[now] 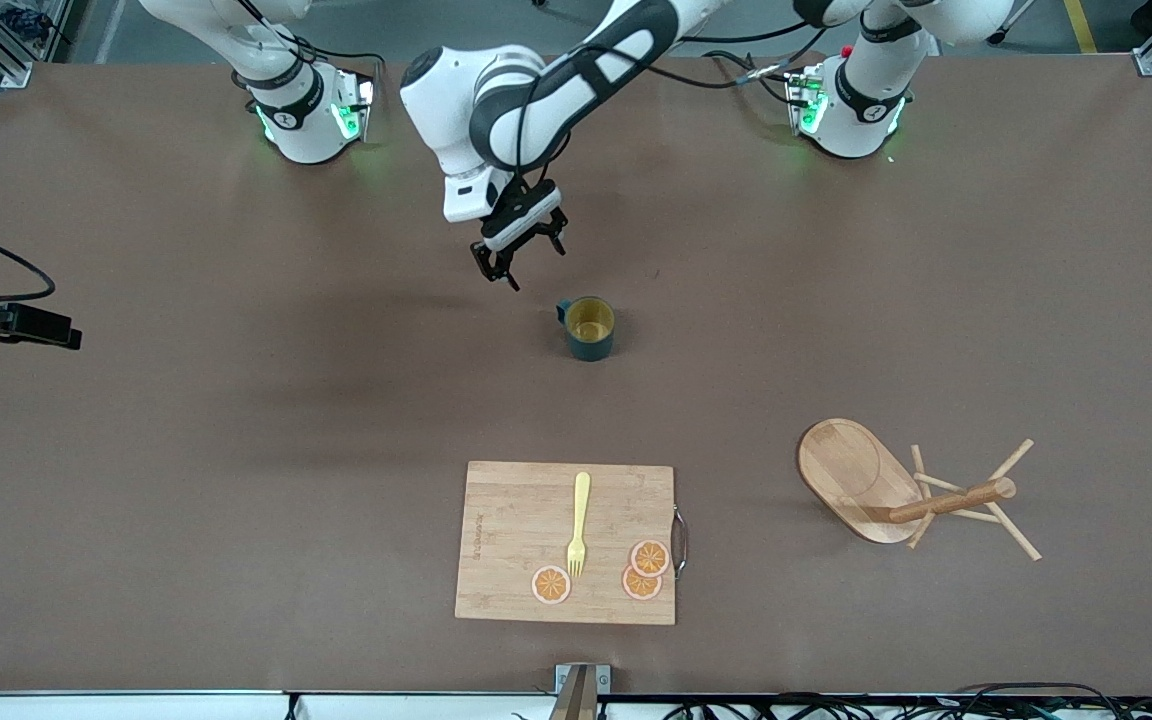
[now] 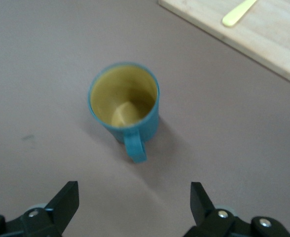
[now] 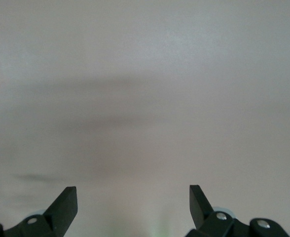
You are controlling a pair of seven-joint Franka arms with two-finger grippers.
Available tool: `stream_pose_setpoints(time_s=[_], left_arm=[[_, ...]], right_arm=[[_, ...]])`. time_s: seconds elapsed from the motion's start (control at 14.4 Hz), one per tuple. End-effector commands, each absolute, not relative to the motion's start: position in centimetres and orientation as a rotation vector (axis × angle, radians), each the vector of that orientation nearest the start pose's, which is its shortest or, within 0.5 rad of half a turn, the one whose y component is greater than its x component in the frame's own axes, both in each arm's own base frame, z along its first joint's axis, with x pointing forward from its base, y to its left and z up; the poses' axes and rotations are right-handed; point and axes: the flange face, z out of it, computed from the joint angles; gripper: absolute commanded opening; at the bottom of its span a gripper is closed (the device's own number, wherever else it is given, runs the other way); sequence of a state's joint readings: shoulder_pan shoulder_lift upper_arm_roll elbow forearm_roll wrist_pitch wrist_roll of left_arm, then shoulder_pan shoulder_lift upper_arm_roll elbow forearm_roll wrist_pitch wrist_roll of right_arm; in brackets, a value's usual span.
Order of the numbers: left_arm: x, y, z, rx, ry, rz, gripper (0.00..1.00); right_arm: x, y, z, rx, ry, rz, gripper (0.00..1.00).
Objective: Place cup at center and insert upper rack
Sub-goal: 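Move the left gripper above the teal mug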
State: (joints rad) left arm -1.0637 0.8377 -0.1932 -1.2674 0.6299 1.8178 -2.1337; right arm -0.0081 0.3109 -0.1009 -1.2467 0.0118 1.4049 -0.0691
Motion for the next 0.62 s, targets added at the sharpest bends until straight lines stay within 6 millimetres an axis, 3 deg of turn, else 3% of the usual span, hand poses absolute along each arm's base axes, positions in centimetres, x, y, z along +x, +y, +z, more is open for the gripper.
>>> stream_pose_setpoints(time_s=[0.0,0.21,0.35,0.56], left_arm=[[31.9,-66.5,22.4,-2.684,-1.049,-0.732,0.92],[31.3,-66.3,19.5,-2.626,-1.08,-0.807,0.89],[32.0,-65.6,17.9,-2.587,-1.104,-0.832,0.87],[32.9,-65.1,17.6,-2.554,-1.128,-0.898,0.83]], right_arm=[[61.5,-5.7,59.0,-3.113,0.05,0.246,1.0],[60.6,-5.2,59.5,-3.119,0.038,0.242,1.0],[59.6,-5.1,59.8,-3.118,0.032,0.25,1.0],[58.4,-5.6,60.9,-3.132,0.036,0.229,1.0]])
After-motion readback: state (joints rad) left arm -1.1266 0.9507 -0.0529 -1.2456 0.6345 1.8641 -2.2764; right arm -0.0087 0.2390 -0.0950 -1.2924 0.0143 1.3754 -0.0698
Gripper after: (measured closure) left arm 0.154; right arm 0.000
